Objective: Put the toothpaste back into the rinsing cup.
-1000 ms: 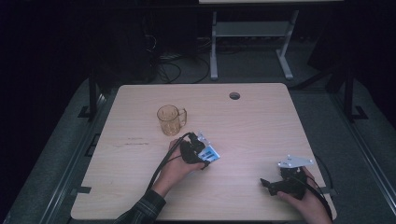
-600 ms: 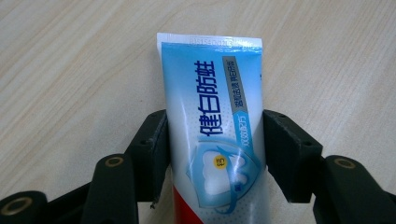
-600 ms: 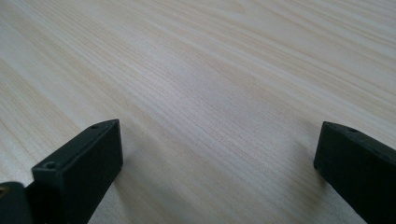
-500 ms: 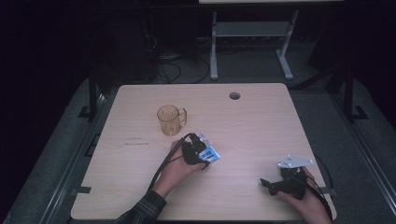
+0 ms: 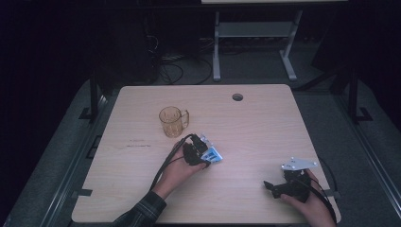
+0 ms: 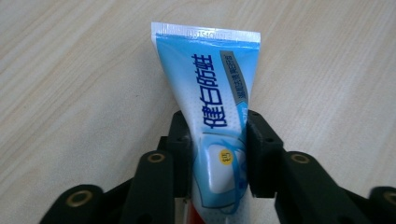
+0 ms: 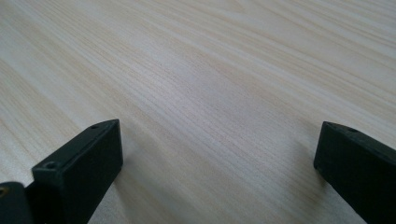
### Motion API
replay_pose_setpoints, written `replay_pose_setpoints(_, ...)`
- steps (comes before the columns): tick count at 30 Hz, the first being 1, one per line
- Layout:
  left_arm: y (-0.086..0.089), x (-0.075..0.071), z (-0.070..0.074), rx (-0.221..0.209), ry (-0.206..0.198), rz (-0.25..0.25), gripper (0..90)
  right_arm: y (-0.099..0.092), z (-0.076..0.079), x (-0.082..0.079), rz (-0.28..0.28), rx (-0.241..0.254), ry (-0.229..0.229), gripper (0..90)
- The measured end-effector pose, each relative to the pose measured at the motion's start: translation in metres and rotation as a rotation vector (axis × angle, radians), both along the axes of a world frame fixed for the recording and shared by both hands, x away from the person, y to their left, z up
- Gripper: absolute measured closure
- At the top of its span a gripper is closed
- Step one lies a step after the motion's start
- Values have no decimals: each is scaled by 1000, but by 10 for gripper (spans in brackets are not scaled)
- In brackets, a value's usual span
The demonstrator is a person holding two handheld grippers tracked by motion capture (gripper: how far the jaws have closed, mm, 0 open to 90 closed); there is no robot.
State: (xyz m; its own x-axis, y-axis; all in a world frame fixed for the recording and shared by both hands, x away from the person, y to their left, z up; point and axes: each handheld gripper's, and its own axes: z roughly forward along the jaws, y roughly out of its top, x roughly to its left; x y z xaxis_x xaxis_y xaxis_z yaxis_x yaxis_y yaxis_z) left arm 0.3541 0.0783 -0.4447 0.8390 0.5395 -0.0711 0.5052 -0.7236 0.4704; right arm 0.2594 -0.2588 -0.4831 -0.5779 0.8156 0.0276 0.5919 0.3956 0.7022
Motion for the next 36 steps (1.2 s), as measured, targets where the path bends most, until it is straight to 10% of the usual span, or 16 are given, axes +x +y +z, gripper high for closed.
replay_pose_setpoints(36, 23, 12, 28, -194, 5, -46, 736, 0, 0, -1, 25, 3, 2, 5)
